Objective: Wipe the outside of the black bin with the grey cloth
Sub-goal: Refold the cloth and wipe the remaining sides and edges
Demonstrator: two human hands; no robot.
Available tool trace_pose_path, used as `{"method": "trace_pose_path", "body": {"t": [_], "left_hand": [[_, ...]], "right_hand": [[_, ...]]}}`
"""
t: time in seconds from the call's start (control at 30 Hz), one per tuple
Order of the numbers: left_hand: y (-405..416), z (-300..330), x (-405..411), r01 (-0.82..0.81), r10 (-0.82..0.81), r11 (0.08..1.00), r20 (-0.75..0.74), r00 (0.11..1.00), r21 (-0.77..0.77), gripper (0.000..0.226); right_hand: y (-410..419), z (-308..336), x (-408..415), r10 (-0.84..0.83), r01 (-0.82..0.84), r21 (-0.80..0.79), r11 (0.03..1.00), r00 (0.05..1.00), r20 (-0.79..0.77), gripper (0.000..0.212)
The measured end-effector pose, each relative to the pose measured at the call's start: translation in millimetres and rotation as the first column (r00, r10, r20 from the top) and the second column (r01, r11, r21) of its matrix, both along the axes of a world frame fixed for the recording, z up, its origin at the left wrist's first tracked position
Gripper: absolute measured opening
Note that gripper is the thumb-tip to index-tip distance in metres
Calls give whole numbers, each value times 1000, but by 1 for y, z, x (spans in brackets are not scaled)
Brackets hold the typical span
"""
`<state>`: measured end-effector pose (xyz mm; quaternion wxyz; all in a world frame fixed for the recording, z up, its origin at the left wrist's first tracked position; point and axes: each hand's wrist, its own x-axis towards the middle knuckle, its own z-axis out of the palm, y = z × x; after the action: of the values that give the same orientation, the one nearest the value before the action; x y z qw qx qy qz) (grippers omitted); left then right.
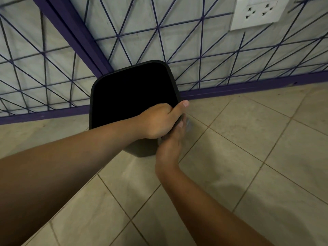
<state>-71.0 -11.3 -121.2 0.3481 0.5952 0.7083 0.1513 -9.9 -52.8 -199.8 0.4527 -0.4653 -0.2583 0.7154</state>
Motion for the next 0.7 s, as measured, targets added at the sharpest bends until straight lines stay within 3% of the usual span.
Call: {"method": "trace_pose_path", "body": {"t": [0.07, 0.13, 0.27, 0.37, 0.57, 0.7], "left_hand": [[0, -1, 1, 15, -15, 1000, -28, 999, 13, 75], [1, -1, 0, 15, -14, 1000, -55, 998, 20, 73], [3, 2, 1, 15, -16, 1000, -124, 992, -7, 67], [4, 5, 1, 23, -25, 1000, -147, 989, -14, 53], [0, 2, 3, 33, -36, 999, -132, 991, -26, 61], [0, 2, 1, 40, -41, 999, -118, 992, -13, 63]], "right_hand": [[-21, 17, 1, 17, -21, 87, 996, 999, 49, 60], [-22, 6, -3, -32, 30, 62, 998, 999, 20, 67], [20, -63, -17, -74, 46, -291, 956, 993, -87, 93], [39, -99, -25, -127, 13, -458, 889, 967, -221, 73], [21, -54, -1, -101, 37, -377, 925, 984, -149, 50], [30, -62, -5, -150, 73, -391, 918, 974, -171, 73]]}}
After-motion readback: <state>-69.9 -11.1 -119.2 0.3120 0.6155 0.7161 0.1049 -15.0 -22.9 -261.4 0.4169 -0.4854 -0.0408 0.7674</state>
